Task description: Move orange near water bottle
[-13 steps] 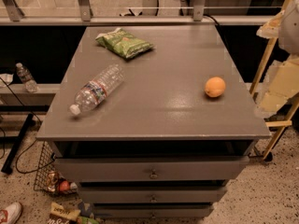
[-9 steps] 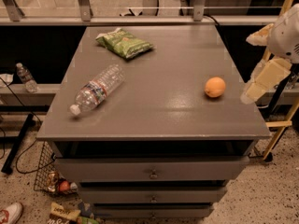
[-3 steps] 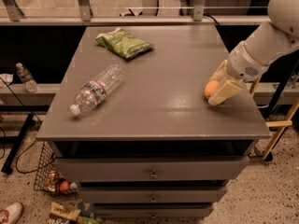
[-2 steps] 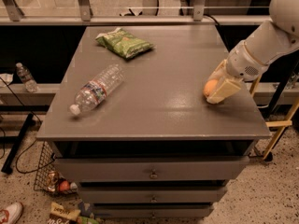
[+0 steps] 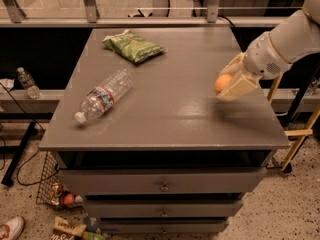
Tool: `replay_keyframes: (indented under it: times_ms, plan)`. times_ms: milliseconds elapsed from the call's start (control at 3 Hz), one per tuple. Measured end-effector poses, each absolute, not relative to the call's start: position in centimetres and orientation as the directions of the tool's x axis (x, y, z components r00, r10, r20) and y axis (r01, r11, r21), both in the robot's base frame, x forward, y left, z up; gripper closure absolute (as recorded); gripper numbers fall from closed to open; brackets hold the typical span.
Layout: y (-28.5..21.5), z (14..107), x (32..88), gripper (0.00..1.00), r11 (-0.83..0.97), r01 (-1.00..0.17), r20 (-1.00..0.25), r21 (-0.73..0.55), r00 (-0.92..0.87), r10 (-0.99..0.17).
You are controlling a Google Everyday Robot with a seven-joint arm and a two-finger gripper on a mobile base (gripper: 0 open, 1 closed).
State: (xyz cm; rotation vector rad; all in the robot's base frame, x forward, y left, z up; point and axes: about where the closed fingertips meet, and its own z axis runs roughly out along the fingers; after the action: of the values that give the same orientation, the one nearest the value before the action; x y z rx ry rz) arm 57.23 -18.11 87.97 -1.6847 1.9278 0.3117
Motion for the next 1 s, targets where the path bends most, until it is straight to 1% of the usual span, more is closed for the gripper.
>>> replay_keyframes:
  times_ms: [333, 667, 1000]
  plan:
    - [-18.1, 88.0, 57.2, 1.0, 0.185, -0.966, -0.544, -0.182, -0.058, -0.837]
    - [-12.8, 90.6, 57.5, 1.0, 0.044, -0.975, -0.558, -0.218, 0.087, -0.825]
    - [-7.6, 92.9, 58.4, 1.0, -0.06, -0.967, -0.543, -0.248, 0.19, -0.818]
